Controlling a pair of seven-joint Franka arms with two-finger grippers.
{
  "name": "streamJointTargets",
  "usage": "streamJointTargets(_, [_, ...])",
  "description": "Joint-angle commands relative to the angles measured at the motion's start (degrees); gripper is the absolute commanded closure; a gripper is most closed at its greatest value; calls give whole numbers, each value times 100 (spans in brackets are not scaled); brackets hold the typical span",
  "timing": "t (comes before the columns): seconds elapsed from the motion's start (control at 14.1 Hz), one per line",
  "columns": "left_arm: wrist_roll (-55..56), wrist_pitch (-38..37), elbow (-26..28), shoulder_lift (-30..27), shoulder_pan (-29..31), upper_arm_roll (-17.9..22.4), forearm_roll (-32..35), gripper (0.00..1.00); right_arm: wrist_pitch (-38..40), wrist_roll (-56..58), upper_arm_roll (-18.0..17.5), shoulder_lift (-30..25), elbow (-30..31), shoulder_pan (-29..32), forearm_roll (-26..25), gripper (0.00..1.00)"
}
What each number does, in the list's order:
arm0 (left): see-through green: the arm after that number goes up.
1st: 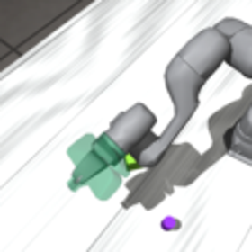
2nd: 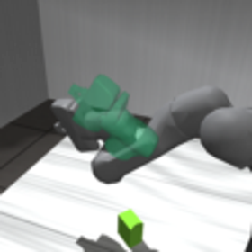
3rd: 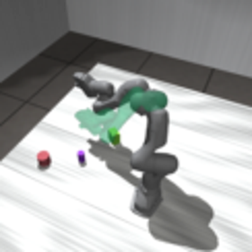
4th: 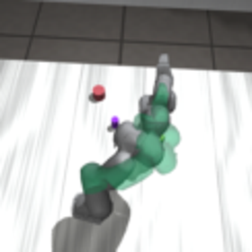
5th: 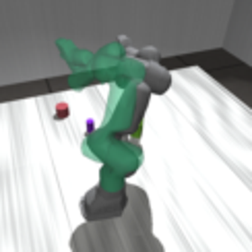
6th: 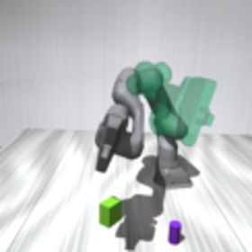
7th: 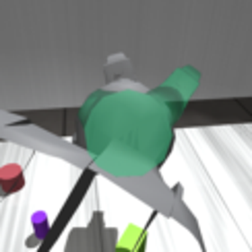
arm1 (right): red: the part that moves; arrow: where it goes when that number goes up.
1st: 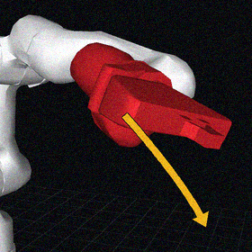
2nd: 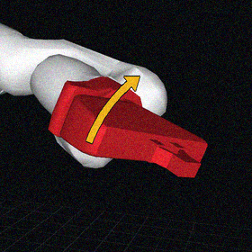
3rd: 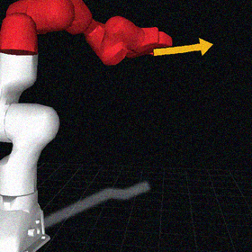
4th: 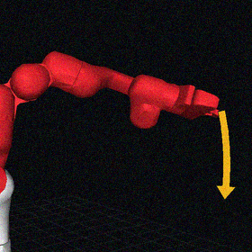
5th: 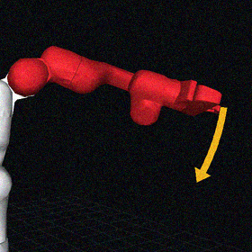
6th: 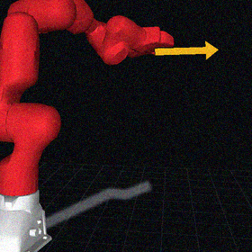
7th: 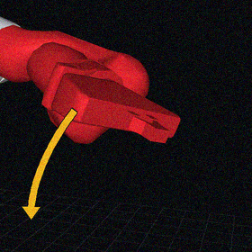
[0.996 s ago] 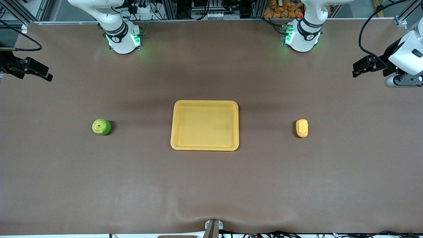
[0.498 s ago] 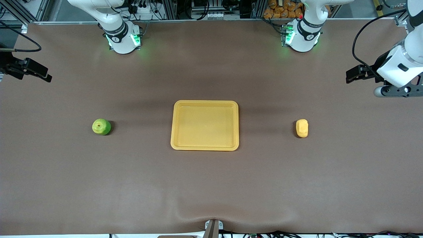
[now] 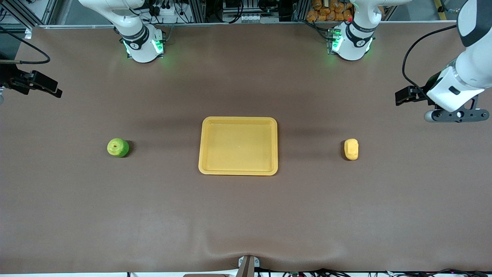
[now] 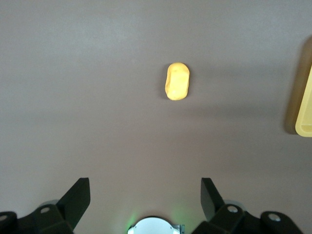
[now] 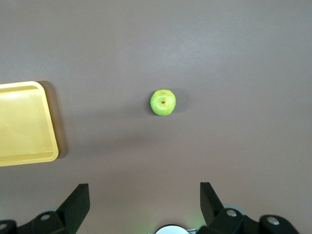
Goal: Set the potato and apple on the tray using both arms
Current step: 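Move the left gripper toward the yellow potato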
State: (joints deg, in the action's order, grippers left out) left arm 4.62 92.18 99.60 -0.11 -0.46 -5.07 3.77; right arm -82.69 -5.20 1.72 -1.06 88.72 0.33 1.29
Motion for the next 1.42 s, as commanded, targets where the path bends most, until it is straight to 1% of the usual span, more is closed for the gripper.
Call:
streamJointTargets(0.0, [12, 274, 305, -148, -16, -29, -34, 0, 69, 2, -14, 167, -241, -15, -111, 0])
streamJointTargets(0.21, [48, 546, 516, -148, -16, -108, -34, 0, 69, -7, -14, 203, -250, -15, -76, 0])
streamJointTargets(0.5, [48, 854, 762, -148, -16, -108, -43, 0, 69, -7, -14, 212, -250, -15, -67, 0])
streamJointTargets(1.21, [56, 1873, 1536, -104, -24, -126, -34, 0, 69, -7, -32, 326, -250, -59, -41, 0])
streamJointTargets(1.35, [56, 2171, 1764, -104, -24, -161, -43, 0, 69, -7, -32, 335, -241, -59, -41, 0])
